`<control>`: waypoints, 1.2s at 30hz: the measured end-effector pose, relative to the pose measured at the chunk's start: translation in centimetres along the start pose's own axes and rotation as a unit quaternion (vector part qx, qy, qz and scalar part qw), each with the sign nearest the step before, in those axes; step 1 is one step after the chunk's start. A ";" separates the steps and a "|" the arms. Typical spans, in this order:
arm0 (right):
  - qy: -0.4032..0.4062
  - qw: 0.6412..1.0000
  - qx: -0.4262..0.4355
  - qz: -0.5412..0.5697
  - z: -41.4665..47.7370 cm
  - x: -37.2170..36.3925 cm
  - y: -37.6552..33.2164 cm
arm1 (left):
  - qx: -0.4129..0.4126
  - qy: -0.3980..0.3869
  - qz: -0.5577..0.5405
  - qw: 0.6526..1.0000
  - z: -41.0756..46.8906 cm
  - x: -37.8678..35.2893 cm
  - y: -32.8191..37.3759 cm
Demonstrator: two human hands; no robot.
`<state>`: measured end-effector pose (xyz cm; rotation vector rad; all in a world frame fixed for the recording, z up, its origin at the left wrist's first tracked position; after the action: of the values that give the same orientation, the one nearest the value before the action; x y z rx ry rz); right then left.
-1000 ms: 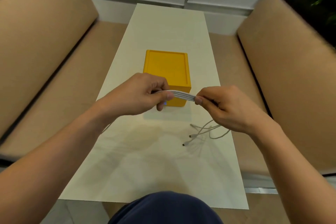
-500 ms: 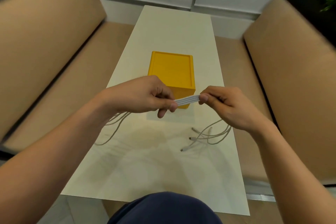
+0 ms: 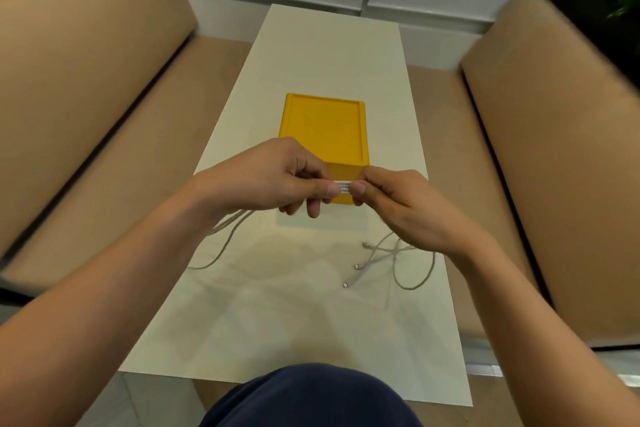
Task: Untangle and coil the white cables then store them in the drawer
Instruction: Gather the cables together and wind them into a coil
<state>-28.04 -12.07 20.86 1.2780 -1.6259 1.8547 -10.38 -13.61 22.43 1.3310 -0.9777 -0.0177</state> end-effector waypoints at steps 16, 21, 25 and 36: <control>0.040 0.998 0.058 0.008 -2.0 2.5 -0.2 | -0.028 -0.045 0.015 0.998 -0.5 -1.2 -0.6; 0.039 0.999 0.035 0.004 -1.4 1.5 0.7 | -0.066 -0.056 -0.052 0.995 -1.2 -0.8 -0.3; 0.017 0.998 0.041 0.034 -1.7 1.8 0.3 | -0.023 -0.040 -0.016 0.999 -0.8 -0.9 -1.7; 0.062 0.998 -0.014 -0.017 -1.4 2.2 1.6 | 0.055 -0.047 -0.132 0.989 -0.6 -2.1 -3.8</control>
<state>-30.94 -11.87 21.75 1.1473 -1.5515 1.8451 -9.42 -13.10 18.17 1.5659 -0.8841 -0.2327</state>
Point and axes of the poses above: each hand's wrist, its own z-axis towards the middle knuckle, its own x-axis out of the back of the hand, y = z × x, the point moved 6 cm from there along z, towards the middle knuckle, and after that the axes turned 6 degrees about -x, right-handed, at the moved point
